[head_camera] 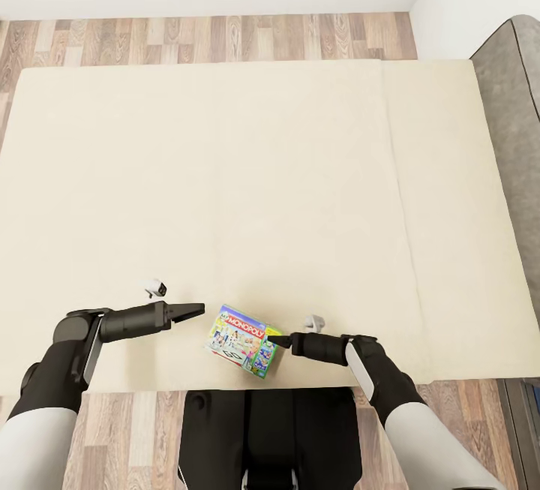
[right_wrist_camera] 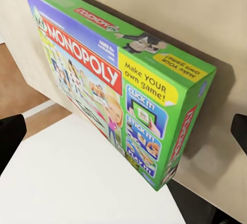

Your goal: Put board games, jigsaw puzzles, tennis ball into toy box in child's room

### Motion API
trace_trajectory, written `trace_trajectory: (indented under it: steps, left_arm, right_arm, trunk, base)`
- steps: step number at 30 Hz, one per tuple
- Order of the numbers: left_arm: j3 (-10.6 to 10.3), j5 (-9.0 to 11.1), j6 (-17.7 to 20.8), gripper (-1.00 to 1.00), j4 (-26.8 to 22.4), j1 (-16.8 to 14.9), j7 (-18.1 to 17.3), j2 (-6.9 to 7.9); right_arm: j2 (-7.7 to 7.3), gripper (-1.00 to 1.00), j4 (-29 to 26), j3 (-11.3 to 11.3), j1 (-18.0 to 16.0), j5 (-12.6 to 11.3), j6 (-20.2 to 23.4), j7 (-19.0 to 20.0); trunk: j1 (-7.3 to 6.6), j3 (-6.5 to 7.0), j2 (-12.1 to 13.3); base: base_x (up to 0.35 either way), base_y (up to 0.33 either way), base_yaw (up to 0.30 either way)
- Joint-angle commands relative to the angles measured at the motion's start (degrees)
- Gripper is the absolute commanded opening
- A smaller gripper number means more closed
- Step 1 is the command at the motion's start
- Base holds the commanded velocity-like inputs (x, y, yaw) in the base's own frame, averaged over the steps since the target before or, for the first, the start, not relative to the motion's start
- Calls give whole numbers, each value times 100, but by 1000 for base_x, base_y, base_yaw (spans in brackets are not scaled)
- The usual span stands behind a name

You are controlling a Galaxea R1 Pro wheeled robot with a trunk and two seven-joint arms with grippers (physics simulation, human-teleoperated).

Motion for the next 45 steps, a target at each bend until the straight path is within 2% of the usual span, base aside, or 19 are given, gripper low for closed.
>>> trace_trajectory:
  steps: [1, 15, 24, 45]
  left_arm:
    - [6, -40, 60, 100, -4, -3, -42, -1]
    - [6, -36, 60, 100, -4, 1, -42, -1]
    - [6, -38, 60, 100, -4, 0, -42, 1]
    - [0, -35, 60, 100, -4, 1, -42, -1]
  right_arm:
    - [0, 100, -2, -1, -1, -37, 41, -5]
    - [3, 100, 3, -1, -1, -43, 27, -11]
    - [9, 100, 44, -1, -1, -67, -37, -196]
    - [9, 100, 52, 2, -1, -76, -38, -207]
  trunk:
    - [3, -7, -9]
    - [3, -10, -9]
    - [3, -10, -9]
    - [3, -10, -9]
  base:
    - [0, 0, 11]
    - [0, 0, 4]
    - [0, 0, 0]
    - [0, 0, 30]
